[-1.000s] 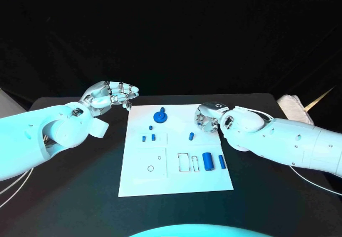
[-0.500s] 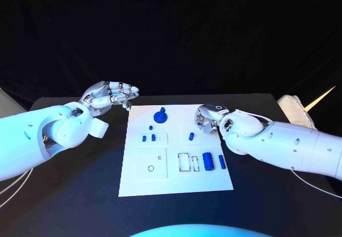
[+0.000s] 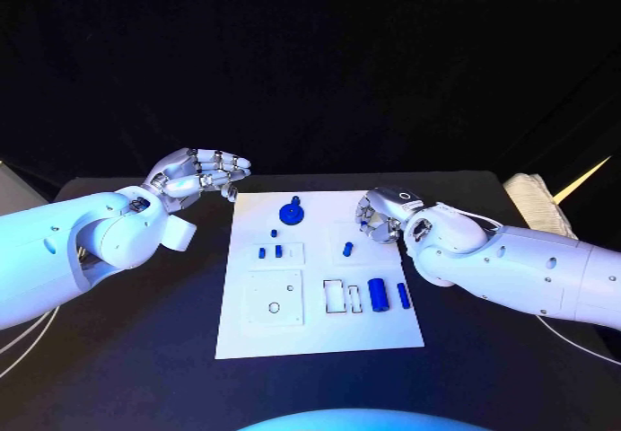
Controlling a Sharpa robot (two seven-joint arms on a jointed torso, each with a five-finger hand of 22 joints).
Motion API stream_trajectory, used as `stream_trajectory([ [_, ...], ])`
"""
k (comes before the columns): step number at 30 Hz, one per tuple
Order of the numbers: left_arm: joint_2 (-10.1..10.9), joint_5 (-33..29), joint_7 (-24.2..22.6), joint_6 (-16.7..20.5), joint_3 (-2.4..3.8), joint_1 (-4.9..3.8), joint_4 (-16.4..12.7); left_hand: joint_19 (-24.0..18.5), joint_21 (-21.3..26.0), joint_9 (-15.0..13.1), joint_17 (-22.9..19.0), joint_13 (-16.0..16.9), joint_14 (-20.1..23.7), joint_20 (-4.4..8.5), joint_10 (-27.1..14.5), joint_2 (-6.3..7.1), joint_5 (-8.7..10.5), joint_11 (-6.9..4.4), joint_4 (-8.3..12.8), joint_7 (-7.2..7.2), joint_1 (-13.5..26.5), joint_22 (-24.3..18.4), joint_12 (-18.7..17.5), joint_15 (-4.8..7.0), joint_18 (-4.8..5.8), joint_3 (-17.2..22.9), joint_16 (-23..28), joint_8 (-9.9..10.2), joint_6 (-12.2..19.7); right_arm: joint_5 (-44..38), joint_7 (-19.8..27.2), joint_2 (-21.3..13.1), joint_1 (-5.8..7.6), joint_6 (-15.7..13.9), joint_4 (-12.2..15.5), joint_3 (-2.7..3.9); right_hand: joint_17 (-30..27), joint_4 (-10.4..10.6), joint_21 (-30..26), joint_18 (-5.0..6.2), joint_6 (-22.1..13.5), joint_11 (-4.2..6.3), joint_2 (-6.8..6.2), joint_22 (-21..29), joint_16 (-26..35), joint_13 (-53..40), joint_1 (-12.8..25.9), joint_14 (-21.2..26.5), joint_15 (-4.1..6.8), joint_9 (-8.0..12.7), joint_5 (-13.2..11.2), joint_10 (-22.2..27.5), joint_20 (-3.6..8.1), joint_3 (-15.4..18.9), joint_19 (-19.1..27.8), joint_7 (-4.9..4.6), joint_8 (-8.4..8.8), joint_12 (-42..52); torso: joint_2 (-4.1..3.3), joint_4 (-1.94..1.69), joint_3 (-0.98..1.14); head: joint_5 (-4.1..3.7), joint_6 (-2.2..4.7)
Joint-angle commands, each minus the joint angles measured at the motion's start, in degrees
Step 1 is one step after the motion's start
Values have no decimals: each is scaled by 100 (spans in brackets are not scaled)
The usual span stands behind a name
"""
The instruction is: Assemble the parts on the task board
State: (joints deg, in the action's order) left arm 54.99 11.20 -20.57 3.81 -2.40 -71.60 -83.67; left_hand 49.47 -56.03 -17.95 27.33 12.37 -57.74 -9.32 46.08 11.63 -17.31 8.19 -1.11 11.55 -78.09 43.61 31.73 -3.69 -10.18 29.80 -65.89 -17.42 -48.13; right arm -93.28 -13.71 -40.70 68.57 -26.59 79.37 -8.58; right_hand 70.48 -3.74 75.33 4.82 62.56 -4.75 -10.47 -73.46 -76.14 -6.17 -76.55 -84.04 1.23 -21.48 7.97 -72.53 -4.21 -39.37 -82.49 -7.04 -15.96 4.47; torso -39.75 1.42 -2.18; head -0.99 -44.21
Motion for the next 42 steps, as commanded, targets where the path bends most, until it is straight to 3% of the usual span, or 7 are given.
stream_trajectory([
  [1, -8, -50, -39, -48, 6, -2, 7, 29, 30, -8, -6, -10, 28, -3, -47, -21, -11, 3, 42, -4, -16, -9, 24, -16, -44, 4, 5, -30, 46, 226, 238, -89, 28, -450, 115, 19, 4, 8, 37, -102, 45, 178, 118, -3, -18, -30, -76, -235, 41, -9, -16, -202, 5, -40, -34, 11, -18, 18, 0, 1, -2, 3, 2],
  [8, -16, -74, -34, -46, 6, -2, 27, 29, 30, -8, -6, -10, 28, -3, -47, -21, -11, 3, 42, -4, -16, -9, 24, -16, -44, 4, 5, -30, 46, 534, 492, -299, 82, -753, 415, 42, 2, 8, 48, -105, 41, 176, 115, -17, -18, -31, -68, -235, 40, -12, -19, -197, 5, -42, -38, 7, -16, 11, 3, 3, -3, 26, 7],
  [15, -38, -90, -37, -50, 6, -2, 33, 29, 30, -8, -6, -10, 28, -3, -47, -21, -11, 3, 42, -4, -16, -9, 24, -16, -44, 4, 5, -30, 46, 706, 625, -431, 87, -860, 927, 49, 1, 8, 50, -105, 39, 175, 114, -19, -17, -32, -65, -234, 40, -13, -18, -196, 5, -43, -38, 6, -16, 10, 1, -6, 1, 81, 19],
  [23, -82, -105, -55, -16, 5, -1, 15, 36, 34, -7, -9, -17, 28, -4, -59, -19, -11, 7, 39, 1, -12, -13, 21, -20, -43, 0, 5, -31, 54, 607, 675, -298, -25, -792, 1497, 42, -3, 7, 47, -105, 38, 174, 115, -16, -15, -32, -64, -234, 39, -13, -18, -196, 5, -43, -37, 4, -16, 8, 7, -9, -13, 345, -9],
  [26, -93, -114, -71, 9, 5, -1, -9, 36, 34, -7, -9, -17, 28, -4, -59, -19, -11, 7, 39, 1, -12, -13, 21, -20, -43, 0, 5, -31, 54, 481, 665, -195, -82, -779, 1544, 30, -19, 6, 50, -105, 32, 172, 115, -20, -5, -33, -61, -230, 38, -16, -14, -193, 4, -46, -37, 0, -13, 4, 7, -4, -21, 452, -32],
  [31, -111, -141, -101, 64, 5, -1, -51, 41, 37, -7, -11, -20, 28, -4, -60, -22, -12, 8, 38, 2, -13, -16, 23, -21, -42, 0, 5, -33, 57, 313, 628, -8, -194, -754, 1520, 1, -21, 5, 53, -106, 30, 171, 116, -24, -4, -34, -59, -230, 37, -17, -11, -192, 4, -48, -38, -2, -13, 2, 4, -3, -18, 555, -47],
  [42, -163, -220, -148, 163, 4, -1, -165, 45, 40, -8, -13, -22, 28, -5, -58, -27, -15, 8, 39, 1, -17, -19, 27, -22, -42, 2, 5, -37, 56, 58, 482, 416, -505, -578, 1307, -65, -26, 4, 51, -105, 27, 169, 116, -21, -1, -35, -57, -229, 37, -19, -7, -191, 4, -49, -36, -5, -12, 0, -12, -3, -15, 713, -99],
])
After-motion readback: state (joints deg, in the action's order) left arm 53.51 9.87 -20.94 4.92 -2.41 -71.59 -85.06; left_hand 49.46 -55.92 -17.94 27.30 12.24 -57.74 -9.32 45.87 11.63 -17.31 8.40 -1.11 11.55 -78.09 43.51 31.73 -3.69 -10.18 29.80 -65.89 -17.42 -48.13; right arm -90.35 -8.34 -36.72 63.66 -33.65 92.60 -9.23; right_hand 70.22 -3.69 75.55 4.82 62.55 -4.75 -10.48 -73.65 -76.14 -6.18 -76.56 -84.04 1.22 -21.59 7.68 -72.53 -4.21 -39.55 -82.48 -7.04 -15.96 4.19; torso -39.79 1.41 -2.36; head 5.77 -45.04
